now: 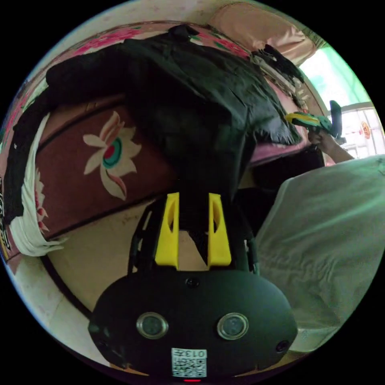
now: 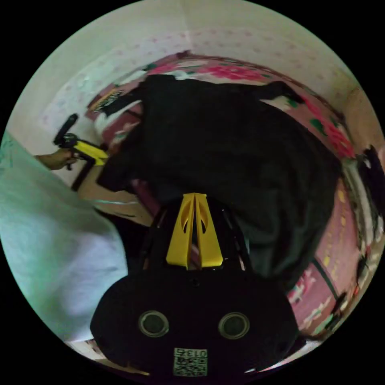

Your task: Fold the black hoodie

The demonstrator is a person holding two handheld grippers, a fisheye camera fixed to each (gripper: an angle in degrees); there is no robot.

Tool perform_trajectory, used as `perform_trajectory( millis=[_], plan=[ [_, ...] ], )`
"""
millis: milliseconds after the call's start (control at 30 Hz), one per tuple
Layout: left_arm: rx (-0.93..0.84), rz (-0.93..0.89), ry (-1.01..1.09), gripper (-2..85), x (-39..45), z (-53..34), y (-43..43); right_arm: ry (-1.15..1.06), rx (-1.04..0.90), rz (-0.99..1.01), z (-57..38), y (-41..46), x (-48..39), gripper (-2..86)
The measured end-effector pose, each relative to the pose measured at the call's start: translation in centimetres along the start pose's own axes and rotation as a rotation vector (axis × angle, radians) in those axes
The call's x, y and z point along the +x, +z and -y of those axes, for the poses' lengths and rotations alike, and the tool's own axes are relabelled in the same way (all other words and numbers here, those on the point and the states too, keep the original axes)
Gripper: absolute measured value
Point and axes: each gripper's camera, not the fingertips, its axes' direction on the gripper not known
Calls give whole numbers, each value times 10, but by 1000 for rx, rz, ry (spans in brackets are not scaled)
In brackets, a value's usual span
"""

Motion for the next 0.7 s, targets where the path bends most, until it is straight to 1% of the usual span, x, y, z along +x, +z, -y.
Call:
perform_trajectory(
  millis=[67, 133, 167, 233, 333, 500, 533, 600, 633, 667, 700],
  plan=[
    [-71, 12, 82, 144, 3, -24, 14, -79, -17, 210, 10, 23, -48, 21],
    [-110, 19, 120, 183, 3, -31, 23, -131, -60, 268, 14, 49, -80, 42],
    [-130, 17, 148, 207, 3, -33, 25, -157, -111, 287, 17, 69, -97, 59],
    [-161, 34, 215, 230, 2, -37, 27, -159, -155, 339, 19, 95, -111, 68],
    [-211, 48, 306, 245, -6, -47, 31, -133, -214, 356, 23, 136, -120, 82],
    [-223, 119, 334, 246, -34, -45, 34, -74, -186, 383, 40, 169, -115, 66],
    [-232, 148, 339, 240, -41, -41, 36, -56, -194, 373, 45, 176, -113, 47],
    [-258, 135, 316, 200, -54, -34, 35, -9, -211, 350, 48, 185, -106, 19],
    [-282, 48, 295, 81, -65, -31, 29, 20, -239, 367, 49, 190, -99, 13],
    [-270, -71, 278, 17, -79, -29, 16, 31, -227, 407, 49, 189, -92, 8],
    [-261, -130, 270, 13, -86, -29, 8, 35, -219, 424, 48, 186, -88, 6]
  ],
)
